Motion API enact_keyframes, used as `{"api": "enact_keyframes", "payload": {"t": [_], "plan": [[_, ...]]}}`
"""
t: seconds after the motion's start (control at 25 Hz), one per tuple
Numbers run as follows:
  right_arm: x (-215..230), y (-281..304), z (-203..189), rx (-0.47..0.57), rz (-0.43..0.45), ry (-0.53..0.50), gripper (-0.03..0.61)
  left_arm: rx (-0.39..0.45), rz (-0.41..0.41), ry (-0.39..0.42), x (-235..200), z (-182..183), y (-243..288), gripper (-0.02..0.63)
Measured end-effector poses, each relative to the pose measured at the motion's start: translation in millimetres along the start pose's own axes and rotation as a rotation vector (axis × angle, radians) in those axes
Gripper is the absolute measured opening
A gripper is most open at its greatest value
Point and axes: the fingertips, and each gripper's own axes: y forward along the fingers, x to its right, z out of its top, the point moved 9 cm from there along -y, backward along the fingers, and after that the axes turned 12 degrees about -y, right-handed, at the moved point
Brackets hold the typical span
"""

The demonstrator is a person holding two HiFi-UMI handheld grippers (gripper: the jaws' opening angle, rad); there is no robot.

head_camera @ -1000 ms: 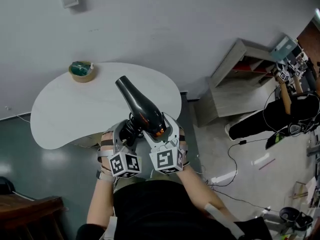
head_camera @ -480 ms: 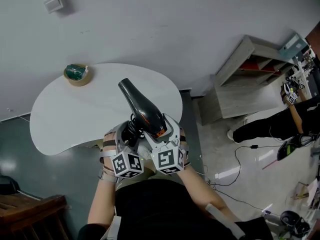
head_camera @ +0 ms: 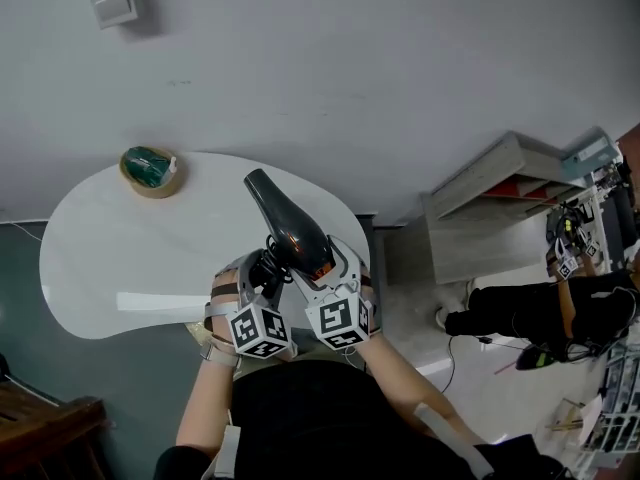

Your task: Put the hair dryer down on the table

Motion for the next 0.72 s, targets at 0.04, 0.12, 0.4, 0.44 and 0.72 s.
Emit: {"api": "enact_keyframes", "payload": {"t": [0.04,0.12,0.4,0.44,0.72], "plan": [[3,10,2,-0.008,0.012,-0.010,0.387,-0.002,-0.002,-0.016,-6,-2,6,0.272],[5,26,6,-0.022,0.041,-0.024,0.387,-0.011,-0.004,-0.047,-18,-8,15,0.272],[1,74,19,-0.054,0.179,-0.086,0.388,-0.077,0.001,-0.181,-42,-35,29,0.273],[0,79,21,-0.057,0.198,-0.091,0.388,-0.087,0.003,-0.195,-44,-38,30,0.273],[-2,118,27,-0.059,0.323,-0.141,0.388,-0.149,0.050,-0.295,-58,-56,41,0.273]]}}
